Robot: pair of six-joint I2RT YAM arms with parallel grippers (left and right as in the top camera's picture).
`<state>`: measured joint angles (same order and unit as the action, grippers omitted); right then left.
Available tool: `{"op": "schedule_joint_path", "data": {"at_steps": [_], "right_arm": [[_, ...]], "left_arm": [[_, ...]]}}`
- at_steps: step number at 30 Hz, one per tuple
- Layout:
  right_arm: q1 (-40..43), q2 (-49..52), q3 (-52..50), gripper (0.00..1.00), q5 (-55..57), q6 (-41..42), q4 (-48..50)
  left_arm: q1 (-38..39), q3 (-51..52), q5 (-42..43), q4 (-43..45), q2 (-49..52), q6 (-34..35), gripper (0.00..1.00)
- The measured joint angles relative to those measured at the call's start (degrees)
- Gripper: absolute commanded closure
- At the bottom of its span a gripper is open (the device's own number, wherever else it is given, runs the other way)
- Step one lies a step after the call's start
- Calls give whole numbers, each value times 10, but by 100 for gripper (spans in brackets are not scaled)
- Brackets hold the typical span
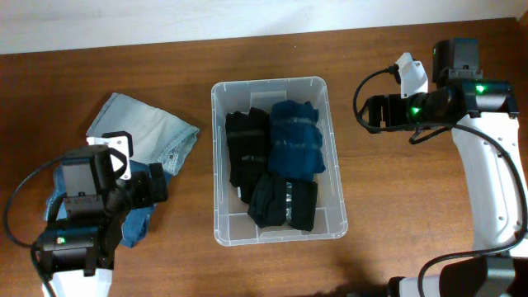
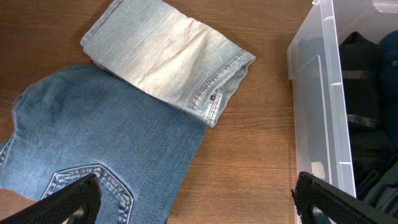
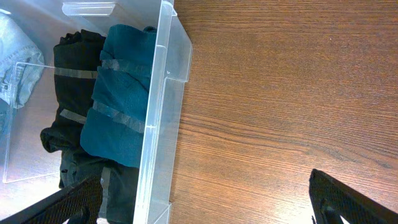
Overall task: Pack container
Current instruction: 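Place the black garment into the container's lower half, then grasp the dark-blue jeans with the left gripper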
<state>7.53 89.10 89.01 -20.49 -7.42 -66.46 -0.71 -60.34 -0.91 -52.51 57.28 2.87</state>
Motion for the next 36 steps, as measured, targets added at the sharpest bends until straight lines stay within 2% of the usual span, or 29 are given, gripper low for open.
{"op": "schedule_joint_path", "data": {"at_steps": [7, 10, 14, 21, 24, 29, 36], "right_arm": [[0, 0, 0, 2, 0, 0, 0], [0, 0, 0, 2, 0, 0, 0], [0, 0, 0, 2, 0, 0, -1], [0, 0, 0, 2, 0, 2, -2], [0, 0, 0, 2, 0, 4, -2], [0, 0, 0, 2, 0, 4, -2], [0, 0, 0, 1, 0, 8, -2]], "left_arm": [[-8, 0, -22, 0, -67, 18, 1], [-56, -7, -36, 0, -106, 57, 1], [-123, -10, -35, -11, -96, 90, 0], [-250, -11, 58, -16, 14, 111, 1], [-322, -11, 117, -21, 99, 113, 1], [-413, -11, 156, -15, 209, 113, 1], [-444, 3, 192, 3, 340, 113, 1]]}}
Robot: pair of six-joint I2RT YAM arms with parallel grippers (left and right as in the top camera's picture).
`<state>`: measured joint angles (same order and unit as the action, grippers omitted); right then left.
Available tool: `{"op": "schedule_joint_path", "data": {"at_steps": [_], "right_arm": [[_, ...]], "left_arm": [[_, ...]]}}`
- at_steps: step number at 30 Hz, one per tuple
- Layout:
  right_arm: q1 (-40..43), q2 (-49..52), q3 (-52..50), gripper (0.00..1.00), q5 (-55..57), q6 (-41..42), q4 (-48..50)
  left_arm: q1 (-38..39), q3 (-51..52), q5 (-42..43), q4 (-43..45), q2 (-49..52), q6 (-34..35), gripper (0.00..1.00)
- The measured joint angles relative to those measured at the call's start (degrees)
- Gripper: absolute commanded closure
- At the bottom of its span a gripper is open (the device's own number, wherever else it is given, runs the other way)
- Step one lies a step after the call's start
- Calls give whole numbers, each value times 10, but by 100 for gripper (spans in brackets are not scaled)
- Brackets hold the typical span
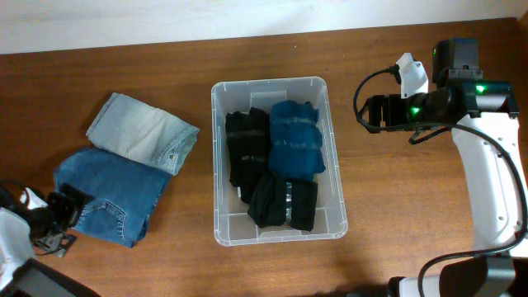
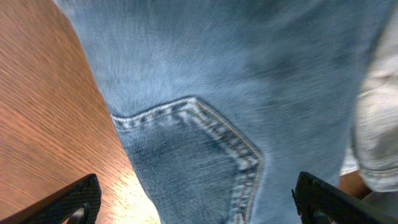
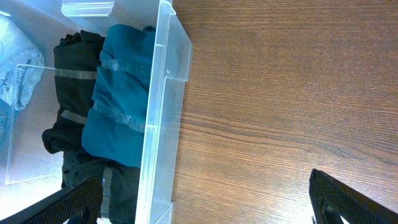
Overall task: Pack container
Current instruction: 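Grasp the dark-blue jeans with the left gripper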
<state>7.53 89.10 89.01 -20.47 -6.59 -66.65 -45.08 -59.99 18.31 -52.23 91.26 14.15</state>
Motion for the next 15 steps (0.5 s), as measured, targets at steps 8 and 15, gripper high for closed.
{"op": "schedule_joint_path", "data": {"at_steps": [8, 15], "right_arm": [[0, 0, 0, 2, 0, 0, 5], [0, 0, 0, 2, 0, 2, 7]], "left_arm": [[-15, 144, 49, 168, 3, -13, 1], [-21, 209, 180, 358, -2, -35, 16]]}}
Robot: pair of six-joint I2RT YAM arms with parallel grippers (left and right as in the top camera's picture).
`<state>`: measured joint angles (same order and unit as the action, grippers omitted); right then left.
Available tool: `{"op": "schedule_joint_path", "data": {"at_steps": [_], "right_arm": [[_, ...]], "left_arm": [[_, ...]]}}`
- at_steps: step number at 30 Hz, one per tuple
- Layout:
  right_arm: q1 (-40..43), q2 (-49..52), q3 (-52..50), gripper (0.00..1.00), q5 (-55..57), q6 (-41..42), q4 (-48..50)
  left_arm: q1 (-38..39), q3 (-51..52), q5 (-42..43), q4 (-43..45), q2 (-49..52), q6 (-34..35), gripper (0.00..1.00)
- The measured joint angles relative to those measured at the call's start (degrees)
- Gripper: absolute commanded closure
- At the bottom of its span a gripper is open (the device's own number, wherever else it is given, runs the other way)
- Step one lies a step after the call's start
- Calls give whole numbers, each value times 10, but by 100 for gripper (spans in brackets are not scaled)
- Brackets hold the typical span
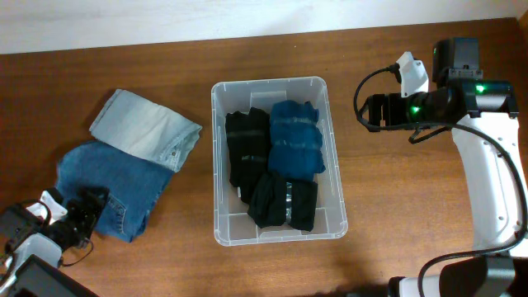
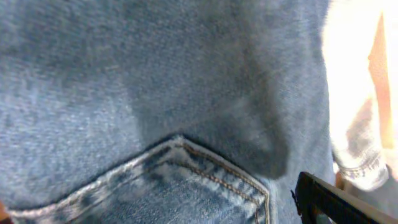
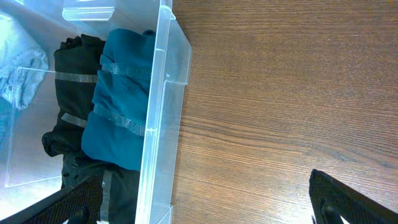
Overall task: Pack container
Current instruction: 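Grasp the dark-blue jeans with the left gripper, then lift the dark-blue jeans and lay them into the container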
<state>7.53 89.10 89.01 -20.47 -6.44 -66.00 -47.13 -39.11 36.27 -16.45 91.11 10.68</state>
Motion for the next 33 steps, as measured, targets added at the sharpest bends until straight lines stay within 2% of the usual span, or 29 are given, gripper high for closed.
{"op": "schedule_joint_path", "data": {"at_steps": [1, 2, 5, 8, 14, 17, 19, 22, 28, 33], "right_arm": [[0, 0, 0, 2, 0, 0, 0], [0, 0, 0, 2, 0, 0, 0], [0, 0, 0, 2, 0, 0, 0], [0, 0, 0, 2, 0, 0, 0], [0, 0, 0, 2, 0, 0, -2], [0, 0, 0, 2, 0, 0, -2], [0, 0, 0, 2, 0, 0, -2], [0, 0, 0, 2, 0, 0, -1], [0, 0, 0, 2, 0, 0, 0], [0, 0, 0, 2, 0, 0, 0]], "left_arm": [[0, 3, 8, 0, 0, -3, 30], [0, 5, 11, -5, 1, -5, 49], [0, 13, 24, -21, 3, -5, 77], [0, 14, 43, -23, 3, -6, 98], [0, 16, 62, -32, -23, -6, 99], [4, 17, 72, -73, -110, -4, 99], [7, 10, 75, -110, -207, -1, 99], [17, -51, 77, -159, -277, 13, 99], [141, -187, 121, -171, -279, 23, 99], [290, -313, 148, -175, -277, 38, 99]]}}
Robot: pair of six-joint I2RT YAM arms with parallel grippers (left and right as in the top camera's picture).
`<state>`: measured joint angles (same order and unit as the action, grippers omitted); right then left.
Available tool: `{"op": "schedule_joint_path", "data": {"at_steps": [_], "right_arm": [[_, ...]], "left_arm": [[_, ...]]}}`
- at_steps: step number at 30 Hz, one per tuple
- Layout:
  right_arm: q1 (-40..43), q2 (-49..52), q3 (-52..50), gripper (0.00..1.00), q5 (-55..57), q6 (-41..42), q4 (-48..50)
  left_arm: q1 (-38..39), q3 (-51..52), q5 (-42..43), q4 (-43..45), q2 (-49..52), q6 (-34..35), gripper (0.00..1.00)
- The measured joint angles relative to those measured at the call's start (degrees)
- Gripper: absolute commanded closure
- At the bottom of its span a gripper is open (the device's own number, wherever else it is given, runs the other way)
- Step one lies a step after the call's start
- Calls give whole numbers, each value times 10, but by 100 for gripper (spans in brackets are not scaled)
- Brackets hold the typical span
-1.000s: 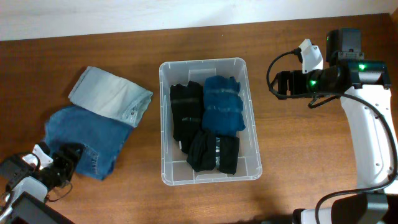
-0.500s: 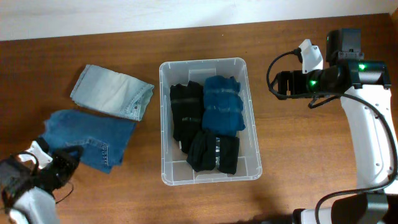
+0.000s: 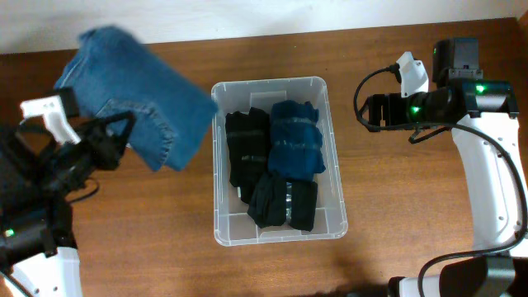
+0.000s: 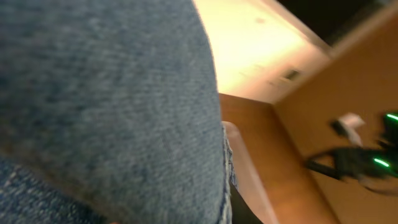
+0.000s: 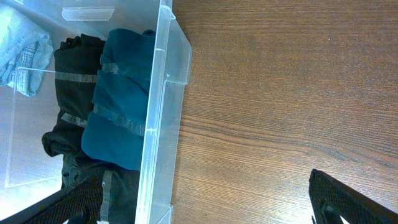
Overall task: Pack container
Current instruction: 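Lift the dark-blue jeans and lay them into the container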
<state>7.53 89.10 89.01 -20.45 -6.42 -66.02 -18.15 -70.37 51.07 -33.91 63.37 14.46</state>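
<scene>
The dark blue jeans (image 3: 132, 95) hang in the air left of the clear plastic container (image 3: 221, 165), with my left gripper (image 3: 111, 139) shut on them from below. Denim (image 4: 106, 106) fills the left wrist view and hides the jaws. Inside the container lie a black garment (image 3: 246, 148), a teal one (image 3: 295, 140) and another black one (image 3: 285, 202). The light blue jeans (image 5: 22, 53) show only through the container wall in the right wrist view. My right gripper (image 3: 365, 113) stands open over bare table to the right of the container.
The wooden table (image 3: 396, 214) runs to a pale wall at the back. The container's right rim (image 5: 163, 106) lies left of my right gripper's fingers (image 5: 348, 199). The raised jeans cover the table's back left in the overhead view.
The dark blue jeans were flat on the table with my left gripper low at their front-left edge. Now they are raised off the table near the container. The right arm is unchanged.
My left gripper first hovered open over the two pairs of jeans left of the container. It then stood at the front-left edge of the dark blue pair, close against the denim. Now that pair is held up off the table; the right arm stayed put.
</scene>
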Motion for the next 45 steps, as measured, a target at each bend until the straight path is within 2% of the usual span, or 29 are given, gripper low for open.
{"op": "schedule_joint_path", "data": {"at_steps": [5, 10, 13, 17, 21, 25, 26, 27, 28, 29, 33, 36, 39, 42, 43, 44, 45], "right_arm": [[0, 0, 0, 2, 0, 0, 0], [0, 0, 0, 2, 0, 0, 0], [0, 0, 0, 1, 0, 0, 0], [0, 0, 0, 2, 0, 0, 0], [0, 0, 0, 2, 0, 0, 0], [0, 0, 0, 2, 0, 0, 0], [0, 0, 0, 2, 0, 0, 0], [0, 0, 0, 2, 0, 0, 0], [0, 0, 0, 2, 0, 0, 0], [0, 0, 0, 2, 0, 0, 0], [0, 0, 0, 2, 0, 0, 0], [0, 0, 0, 2, 0, 0, -1], [0, 0, 0, 2, 0, 0, -2], [0, 0, 0, 2, 0, 0, -2], [0, 0, 0, 2, 0, 0, -2], [0, 0, 0, 2, 0, 0, -2], [0, 0, 0, 2, 0, 0, -2]], "left_arm": [[119, -31, 49, -60, 17, -5, 99], [204, -31, 74, -149, 105, -86, 99], [229, -32, 71, -158, 143, -118, 99], [314, -32, 62, -171, 247, -166, 99], [363, -31, 25, -183, 285, -186, 99], [373, -32, -11, -203, 298, -208, 99], [374, -33, -19, -209, 299, -212, 84], [376, -35, -38, -220, 299, -215, 51], [376, -37, -70, -236, 299, -218, 13], [377, -39, -118, -257, 299, -222, 1], [385, -49, -252, -286, 297, -224, 1], [386, -61, -315, -289, 297, -224, 1], [384, -126, -388, -291, 297, -224, 1], [383, -189, -420, -286, 297, -224, 2], [383, -202, -425, -280, 296, -224, 20], [383, -216, -430, -263, 294, -224, 54], [383, -220, -430, -258, 293, -222, 79]]}}
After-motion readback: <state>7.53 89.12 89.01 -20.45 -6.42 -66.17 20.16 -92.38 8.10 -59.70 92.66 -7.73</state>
